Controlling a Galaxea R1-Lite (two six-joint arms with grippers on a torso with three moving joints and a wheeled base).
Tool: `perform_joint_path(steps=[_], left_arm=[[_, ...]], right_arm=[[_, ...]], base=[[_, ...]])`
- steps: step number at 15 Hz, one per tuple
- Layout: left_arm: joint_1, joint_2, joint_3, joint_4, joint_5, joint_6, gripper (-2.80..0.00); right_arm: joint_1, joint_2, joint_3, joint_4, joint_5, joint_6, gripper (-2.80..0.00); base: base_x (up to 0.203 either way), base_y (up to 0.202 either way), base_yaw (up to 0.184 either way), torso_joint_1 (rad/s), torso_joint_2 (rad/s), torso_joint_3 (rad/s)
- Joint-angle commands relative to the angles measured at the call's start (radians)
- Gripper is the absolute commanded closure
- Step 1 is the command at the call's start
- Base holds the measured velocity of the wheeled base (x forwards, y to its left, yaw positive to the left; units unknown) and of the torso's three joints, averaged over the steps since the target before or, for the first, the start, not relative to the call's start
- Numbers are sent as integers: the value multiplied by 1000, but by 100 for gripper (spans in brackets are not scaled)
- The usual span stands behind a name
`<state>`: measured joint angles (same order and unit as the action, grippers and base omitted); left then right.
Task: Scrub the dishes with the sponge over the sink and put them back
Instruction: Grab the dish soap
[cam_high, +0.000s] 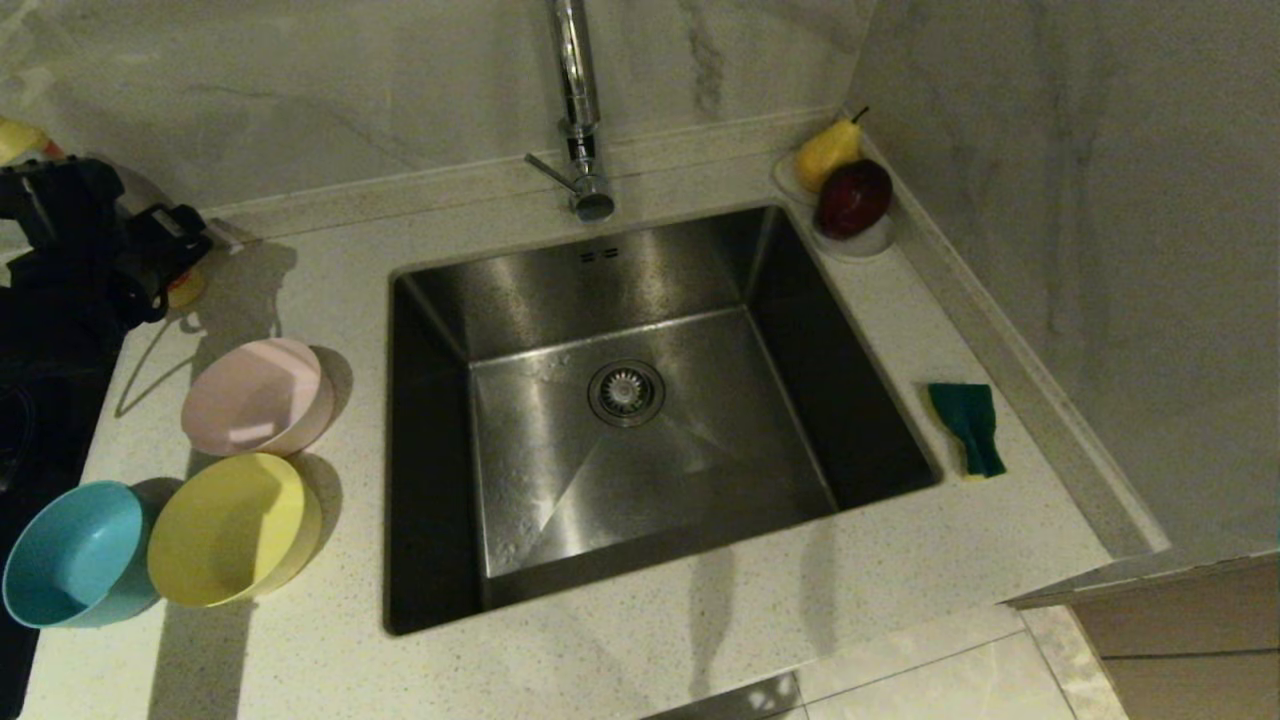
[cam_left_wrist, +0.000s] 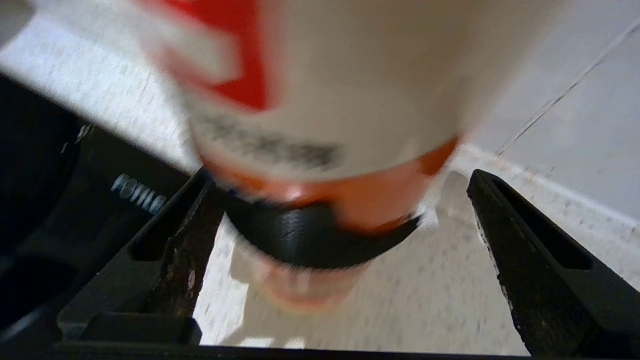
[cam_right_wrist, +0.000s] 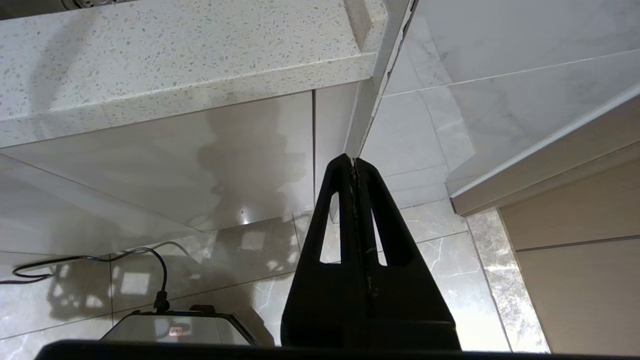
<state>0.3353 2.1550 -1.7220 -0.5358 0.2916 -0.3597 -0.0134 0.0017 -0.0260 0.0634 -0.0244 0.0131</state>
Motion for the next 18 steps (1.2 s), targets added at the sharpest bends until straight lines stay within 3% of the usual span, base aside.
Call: perform_joint_path(steps=[1,14,15,18], left_arm=[[0,32,-21,-43,2,28,-280],[-8,94,-74,-141,11,96,-280],[-9,100,-78,-143,15,97,0],[-9,111,-79,-145,17,94,0]], right_arm=[[0,1,0,1,0,1,0],[0,0,0,0,0,1,0],[0,1,0,0,0,1,0],[0,1,0,1,0,1,0]], base=[[0,0,0,0,0,0],[0,0,0,0,0,0],[0,0,0,0,0,0],[0,0,0,0,0,0]])
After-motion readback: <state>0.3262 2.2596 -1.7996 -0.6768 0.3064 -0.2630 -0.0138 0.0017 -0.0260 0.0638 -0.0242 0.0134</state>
